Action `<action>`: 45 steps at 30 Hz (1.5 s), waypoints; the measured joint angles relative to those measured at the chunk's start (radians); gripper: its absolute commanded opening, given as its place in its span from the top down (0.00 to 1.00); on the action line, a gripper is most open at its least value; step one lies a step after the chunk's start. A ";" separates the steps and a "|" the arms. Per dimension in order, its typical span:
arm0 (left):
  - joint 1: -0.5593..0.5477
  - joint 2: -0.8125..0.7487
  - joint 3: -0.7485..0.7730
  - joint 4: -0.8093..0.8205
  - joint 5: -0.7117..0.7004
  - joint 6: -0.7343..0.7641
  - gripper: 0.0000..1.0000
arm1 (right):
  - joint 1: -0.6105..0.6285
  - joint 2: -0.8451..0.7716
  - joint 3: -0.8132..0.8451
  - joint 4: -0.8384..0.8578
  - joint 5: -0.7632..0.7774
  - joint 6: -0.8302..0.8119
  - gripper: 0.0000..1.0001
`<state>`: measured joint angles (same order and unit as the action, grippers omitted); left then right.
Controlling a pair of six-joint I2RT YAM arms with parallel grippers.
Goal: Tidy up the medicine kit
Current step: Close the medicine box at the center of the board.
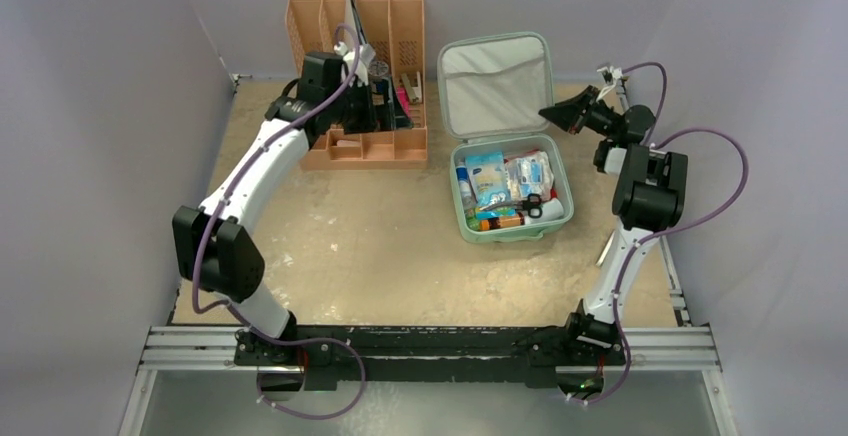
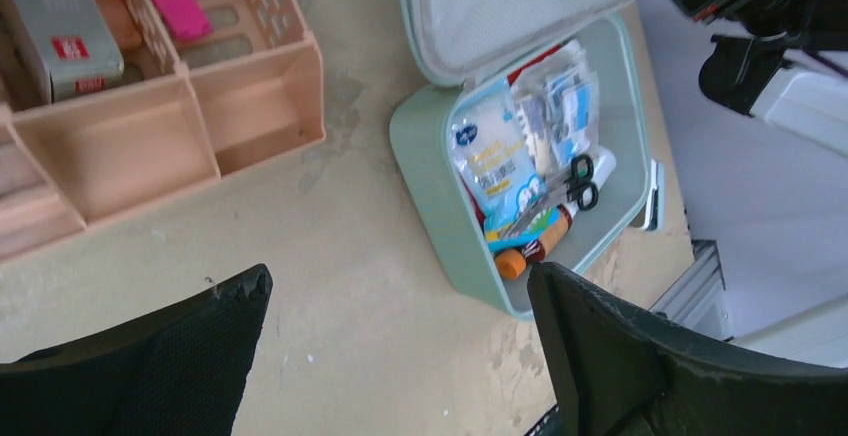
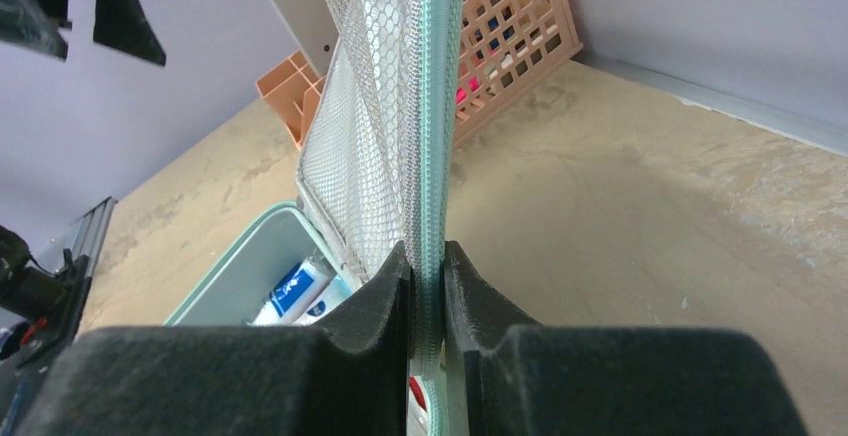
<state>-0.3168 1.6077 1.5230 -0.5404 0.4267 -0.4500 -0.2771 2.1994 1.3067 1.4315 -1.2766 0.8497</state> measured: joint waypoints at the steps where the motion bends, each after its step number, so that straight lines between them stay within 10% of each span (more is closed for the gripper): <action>1: 0.001 0.023 0.029 0.000 0.005 0.002 0.00 | 0.000 -0.002 -0.002 0.002 -0.002 -0.007 0.99; 11: 0.049 0.293 0.370 0.082 0.121 0.076 0.00 | 0.000 -0.031 -0.041 0.011 -0.051 -0.050 0.97; 29: 0.046 0.488 0.425 0.456 0.396 0.077 0.04 | 0.000 -0.060 -0.044 0.019 -0.111 -0.052 0.95; 45: -0.006 0.269 0.170 0.515 0.059 0.089 0.06 | 0.000 -0.075 -0.049 0.017 -0.134 -0.050 0.95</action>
<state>-0.3233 1.8767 1.6928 -0.0250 0.4858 -0.3611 -0.2771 2.1246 1.2579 1.4487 -1.4109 0.7994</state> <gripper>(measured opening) 0.943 0.154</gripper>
